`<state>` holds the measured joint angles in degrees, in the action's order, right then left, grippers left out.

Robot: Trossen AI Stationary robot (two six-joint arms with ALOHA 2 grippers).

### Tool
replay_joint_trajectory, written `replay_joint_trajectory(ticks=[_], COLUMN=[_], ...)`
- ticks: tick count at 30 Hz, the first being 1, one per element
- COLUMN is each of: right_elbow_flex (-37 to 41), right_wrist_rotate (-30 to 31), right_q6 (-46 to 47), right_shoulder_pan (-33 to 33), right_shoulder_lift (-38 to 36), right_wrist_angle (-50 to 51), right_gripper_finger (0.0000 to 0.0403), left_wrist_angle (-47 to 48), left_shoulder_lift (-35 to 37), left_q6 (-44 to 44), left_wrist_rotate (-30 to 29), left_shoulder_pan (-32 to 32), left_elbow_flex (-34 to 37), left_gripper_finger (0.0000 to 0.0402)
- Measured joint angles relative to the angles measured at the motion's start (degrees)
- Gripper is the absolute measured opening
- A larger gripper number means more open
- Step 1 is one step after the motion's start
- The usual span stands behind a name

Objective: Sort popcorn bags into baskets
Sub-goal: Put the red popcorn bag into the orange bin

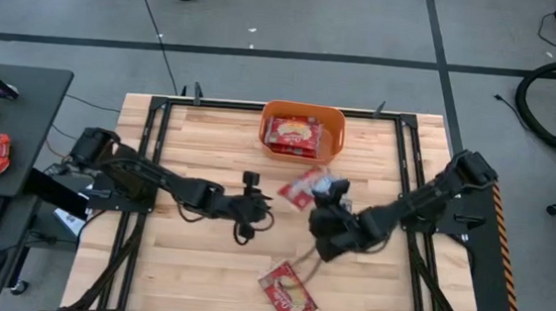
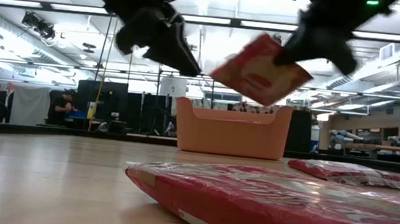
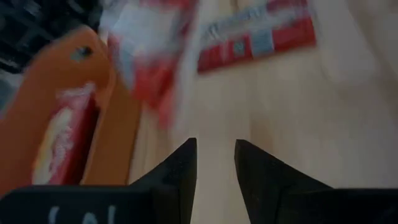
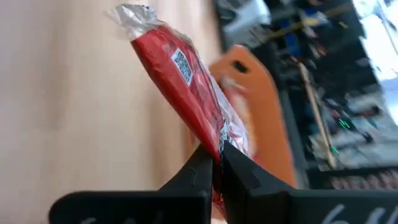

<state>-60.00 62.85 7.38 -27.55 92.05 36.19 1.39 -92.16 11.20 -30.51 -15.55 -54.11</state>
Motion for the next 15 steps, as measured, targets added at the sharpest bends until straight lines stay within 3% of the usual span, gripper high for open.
replay_joint_trajectory(ticks=[4, 9, 15], right_elbow_flex=[-2.9, -4.3, -4.4], right_wrist_rotate=[1.2, -6.9, -9.0], right_q6=[-2.8, -5.5, -14.1], right_shoulder_pan=[6.2, 16.5, 25.7], right_shoulder_lift=[0.0, 0.2, 2.0], right_wrist_angle=[-0.5, -2.9, -14.1], right_gripper_finger=[0.0016, 0.0017, 0.0017], left_wrist_angle=[-7.3, -16.5, -21.5], left_shoulder_lift=[3.7, 7.8, 11.8], left_q6=[0.0, 0.4, 0.6], left_wrist_rotate=[-0.3, -0.4, 0.3], left_shoulder_pan=[0.8, 2.7, 4.9], left_elbow_flex=[6.6, 14.0, 18.6], left_gripper_finger=[0.0114, 0.0114, 0.0114])
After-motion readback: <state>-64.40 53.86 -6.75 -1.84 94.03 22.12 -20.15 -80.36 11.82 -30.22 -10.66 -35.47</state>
